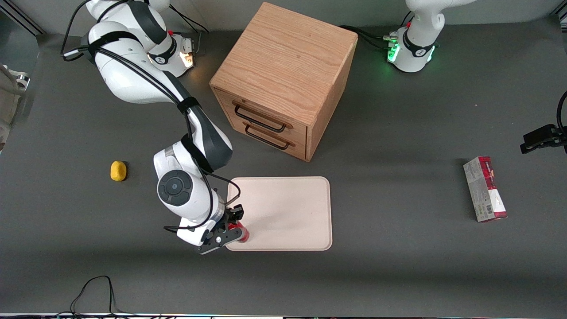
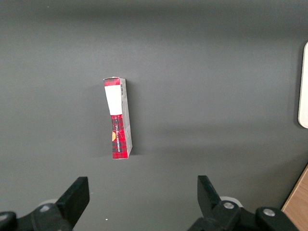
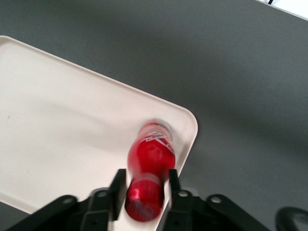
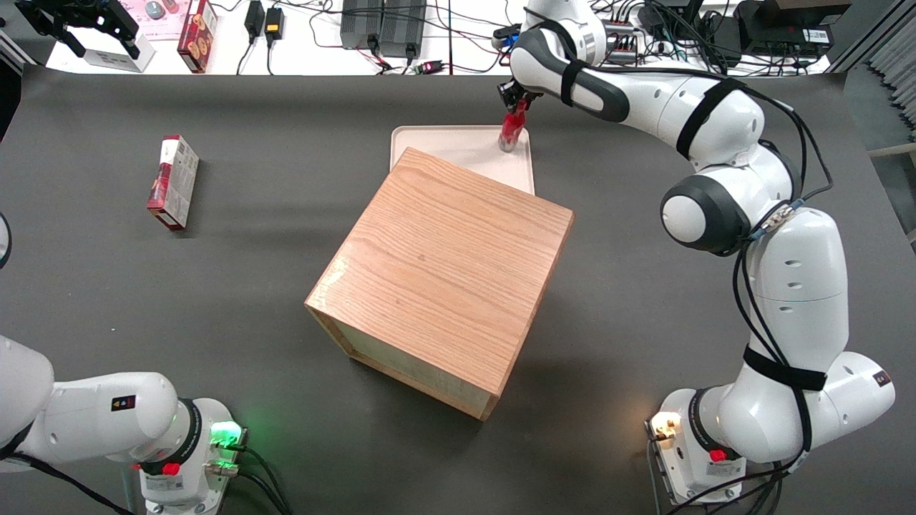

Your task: Place coke bottle on tray

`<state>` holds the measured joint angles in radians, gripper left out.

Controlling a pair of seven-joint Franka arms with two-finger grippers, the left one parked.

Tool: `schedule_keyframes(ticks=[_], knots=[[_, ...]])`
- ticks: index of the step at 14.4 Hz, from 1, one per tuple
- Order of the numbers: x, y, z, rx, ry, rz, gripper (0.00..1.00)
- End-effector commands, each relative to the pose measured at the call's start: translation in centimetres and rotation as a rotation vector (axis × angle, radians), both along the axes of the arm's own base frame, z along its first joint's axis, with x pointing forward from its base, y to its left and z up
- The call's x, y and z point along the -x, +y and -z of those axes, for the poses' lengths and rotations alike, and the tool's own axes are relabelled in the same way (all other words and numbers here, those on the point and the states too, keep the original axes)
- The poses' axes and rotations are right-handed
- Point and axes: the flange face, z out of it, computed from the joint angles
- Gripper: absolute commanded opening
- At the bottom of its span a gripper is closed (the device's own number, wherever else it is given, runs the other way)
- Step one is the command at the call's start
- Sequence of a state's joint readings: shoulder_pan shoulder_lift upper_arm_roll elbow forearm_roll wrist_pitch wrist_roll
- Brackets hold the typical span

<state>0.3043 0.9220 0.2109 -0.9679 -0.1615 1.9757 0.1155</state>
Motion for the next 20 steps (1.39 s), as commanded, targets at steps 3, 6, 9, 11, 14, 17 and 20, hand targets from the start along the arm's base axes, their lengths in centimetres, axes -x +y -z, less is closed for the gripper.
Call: schedule_keyframes(ticks=[3,6,9,11,14,17,20], knots=[[0.0,0.0,0.2,0.003,-0.031,0.018,1.00],[0.0,-0.1,-1.1,-0.003,-0.044,0.023,1.00],[0.3,-1.3,-5.7,-0.008,-0.069,0.045,1.00],[1.4,-4.2,-9.5,-0.001,-0.042,0.120,1.00],[4.0,-14.7,-16.1,-0.103,-0.002,0.316,1.00],[9.5,-22.3,-20.2,-0.102,0.049,0.406,1.00],[14.3,-27.5,-23.8,-0.021,0.092,0.357,1.00]])
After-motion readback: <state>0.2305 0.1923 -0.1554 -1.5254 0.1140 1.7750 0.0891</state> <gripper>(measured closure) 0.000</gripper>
